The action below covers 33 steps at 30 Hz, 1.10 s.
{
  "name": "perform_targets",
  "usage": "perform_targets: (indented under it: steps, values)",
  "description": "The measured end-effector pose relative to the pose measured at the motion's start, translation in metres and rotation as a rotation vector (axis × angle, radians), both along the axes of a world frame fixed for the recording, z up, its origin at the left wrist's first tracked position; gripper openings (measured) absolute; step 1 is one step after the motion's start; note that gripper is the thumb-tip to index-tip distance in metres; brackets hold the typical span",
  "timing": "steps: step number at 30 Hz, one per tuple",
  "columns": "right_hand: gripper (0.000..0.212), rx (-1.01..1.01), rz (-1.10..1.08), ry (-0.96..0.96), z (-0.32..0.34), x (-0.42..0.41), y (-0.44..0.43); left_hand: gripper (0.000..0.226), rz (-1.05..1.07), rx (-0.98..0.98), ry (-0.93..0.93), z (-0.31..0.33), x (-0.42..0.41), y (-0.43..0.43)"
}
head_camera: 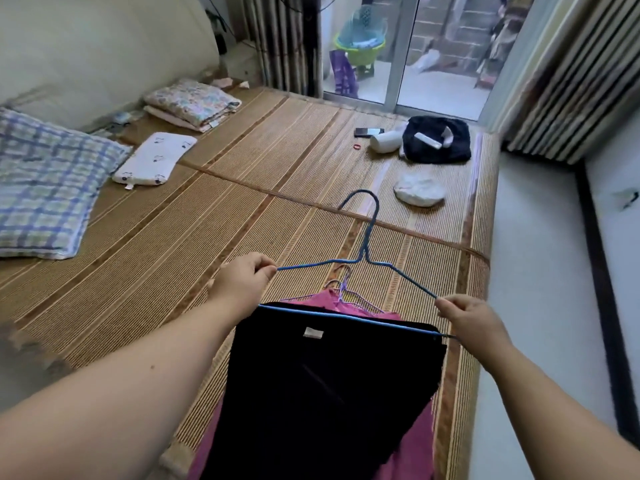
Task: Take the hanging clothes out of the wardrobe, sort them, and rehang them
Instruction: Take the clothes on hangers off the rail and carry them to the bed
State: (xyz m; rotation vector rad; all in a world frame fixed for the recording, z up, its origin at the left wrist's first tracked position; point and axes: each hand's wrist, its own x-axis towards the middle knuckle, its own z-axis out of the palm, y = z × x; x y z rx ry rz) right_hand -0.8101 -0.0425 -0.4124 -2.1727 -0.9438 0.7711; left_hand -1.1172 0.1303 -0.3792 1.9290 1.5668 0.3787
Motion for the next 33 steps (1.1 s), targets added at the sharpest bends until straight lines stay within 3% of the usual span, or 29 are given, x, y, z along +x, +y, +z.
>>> perform_targets:
  steps: [8,12,16,18,24,29,33]
  values:
    - [0.02,-0.234,0.053,0.035,-0.112,0.029,0.069,0.019,0.066,-0.241,0.138,-0.12,0.031,0.059]
    - [0.021,-0.338,0.08,0.005,-0.15,0.038,0.102,0.01,0.069,-0.282,0.143,-0.156,0.04,0.083]
    - [0.051,-0.437,0.097,-0.012,-0.167,0.034,0.122,0.049,0.028,-0.267,0.264,-0.172,0.041,0.086]
    - [0.058,-0.421,0.129,-0.061,-0.168,0.021,0.126,0.055,0.008,-0.282,0.26,-0.169,0.035,0.075]
    - [0.051,-0.297,0.435,-0.18,-0.125,-0.065,0.149,0.055,0.047,-0.331,0.197,-0.131,-0.013,0.031]
    - [0.051,-0.029,0.805,-0.212,-0.047,-0.183,0.168,0.055,0.111,-0.228,0.151,-0.059,-0.07,0.003]
    - [0.058,0.228,1.087,-0.309,0.032,-0.289,0.166,0.061,0.119,-0.018,0.33,0.016,-0.141,-0.025]
